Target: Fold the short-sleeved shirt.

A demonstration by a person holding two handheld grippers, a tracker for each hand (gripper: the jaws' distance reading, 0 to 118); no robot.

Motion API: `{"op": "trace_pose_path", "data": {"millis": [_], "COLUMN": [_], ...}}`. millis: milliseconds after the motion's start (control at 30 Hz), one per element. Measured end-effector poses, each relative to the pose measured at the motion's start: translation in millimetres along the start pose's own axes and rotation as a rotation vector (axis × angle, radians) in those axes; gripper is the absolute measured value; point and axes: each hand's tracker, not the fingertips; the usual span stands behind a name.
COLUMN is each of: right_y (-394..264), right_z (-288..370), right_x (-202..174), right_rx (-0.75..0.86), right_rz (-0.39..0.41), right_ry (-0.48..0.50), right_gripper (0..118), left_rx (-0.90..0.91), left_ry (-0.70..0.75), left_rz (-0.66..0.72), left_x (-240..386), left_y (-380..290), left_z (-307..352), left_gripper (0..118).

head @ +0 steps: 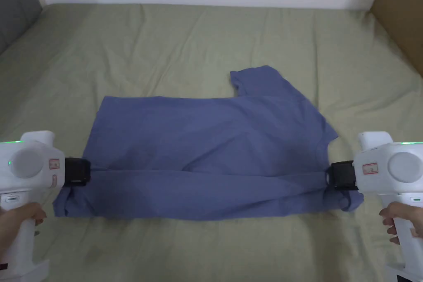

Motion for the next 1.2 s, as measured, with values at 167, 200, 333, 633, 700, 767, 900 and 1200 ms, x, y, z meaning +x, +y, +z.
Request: {"op": "trace_pose_path", "data": {"millis": [167, 200, 333, 633, 700, 767, 900, 1200], "right_y": [-20.8, -30.7, -76.1, -112.9, -111.6, -110.1, -112.0, -69.5], "right_z": [26.1, 35.1, 62.8, 53.3, 54.8, 55.6, 51.5, 19.2], "right_x": [6.5, 7.6, -0.4, -4.2, -3.3, -3.4, -3.2, 16.2], "right_rx": [0.049, 0.067, 0.112, 0.049, 0.057, 0.06, 0.057, 0.116], "right_rz": [-0.059, -0.064, -0.06, -0.14, -0.155, -0.158, -0.166, -0.179], "right_ry": [0.061, 0.071, 0.058, 0.114, 0.123, 0.126, 0.121, 0.048], "right_gripper": [90, 90, 21, 3, 3, 3, 3, 84], "left_rx": [0.03, 0.032, 0.044, 0.061, 0.044, 0.057, -0.072, 0.001], "left_ry": [-0.067, -0.085, -0.133, -0.102, -0.111, -0.106, -0.043, -0.084], "left_rz": [0.05, 0.055, 0.069, 0.09, 0.112, 0.109, 0.073, 0.046], "left_x": [-11.4, -13.9, -13.2, -14.7, -14.9, -15.1, -2.5, 6.6], "left_y": [-28.0, -37.2, -83.8, -96.7, -80.2, -72.1, -71.5, -63.8], "left_z": [22.5, 30.0, 53.9, 41.4, 29.5, 15.5, -26.1, 15.6], "left_gripper": [106, 103, 3, 65, 114, 109, 58, 6]}}
